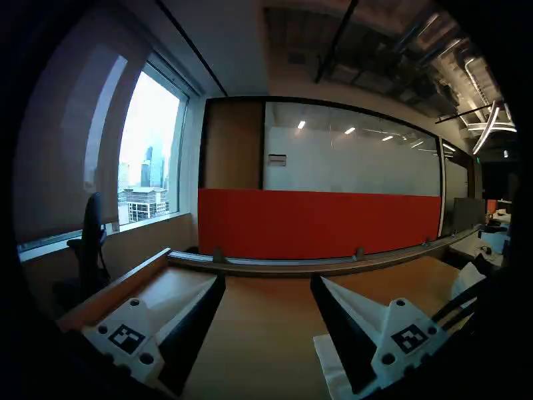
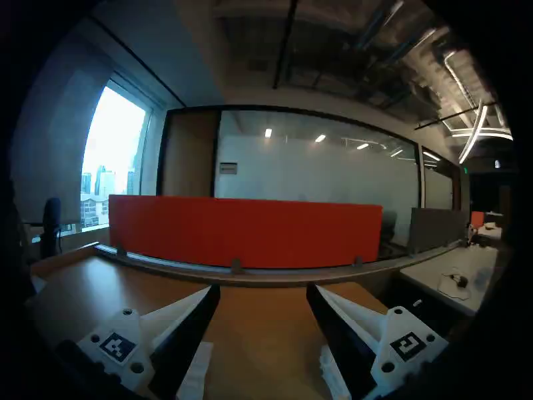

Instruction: Fold towel

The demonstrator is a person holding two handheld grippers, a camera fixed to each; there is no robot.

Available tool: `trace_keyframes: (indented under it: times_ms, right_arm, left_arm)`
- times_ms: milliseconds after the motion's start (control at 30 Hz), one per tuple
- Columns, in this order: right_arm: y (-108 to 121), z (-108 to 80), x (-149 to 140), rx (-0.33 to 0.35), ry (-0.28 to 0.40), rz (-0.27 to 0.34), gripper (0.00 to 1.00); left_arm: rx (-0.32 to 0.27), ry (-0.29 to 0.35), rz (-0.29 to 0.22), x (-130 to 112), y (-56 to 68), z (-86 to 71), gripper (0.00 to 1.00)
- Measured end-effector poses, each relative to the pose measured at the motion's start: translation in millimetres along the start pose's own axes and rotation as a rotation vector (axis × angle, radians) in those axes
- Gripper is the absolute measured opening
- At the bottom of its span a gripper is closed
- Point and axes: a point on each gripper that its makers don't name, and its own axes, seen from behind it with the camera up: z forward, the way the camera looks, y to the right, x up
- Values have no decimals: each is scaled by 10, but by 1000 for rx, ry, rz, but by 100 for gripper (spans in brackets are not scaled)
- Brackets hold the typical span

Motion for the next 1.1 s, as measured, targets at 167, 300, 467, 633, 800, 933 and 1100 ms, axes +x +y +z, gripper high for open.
trace_keyframes:
  times_ms: [167, 300, 467, 633, 800, 933, 1100]
  right_arm:
    - [-42, -32, 122, 18, -20, -24, 100]
    - [-122, -51, 160, 56, -49, -37, 100]
    - [-305, -100, 115, 153, -115, -58, 100]
    - [-463, -146, 69, 242, -175, -77, 100]
    - [-567, -183, 54, 300, -208, -87, 100]
    - [-684, -228, -47, 367, -251, -111, 100]
    - [-826, -291, -166, 447, -302, -141, 100]
  left_arm:
    - [-35, -22, 18, 11, 93, -1, 95]
    - [-82, -64, 41, -40, 193, -19, 94]
    - [-180, -124, 78, -89, 382, -75, 95]
    - [-279, -178, 135, -153, 564, -155, 95]
    - [-329, -211, 167, -208, 656, -206, 95]
    - [-379, -244, 190, -284, 752, -253, 95]
    - [-449, -286, 221, -409, 888, -327, 95]
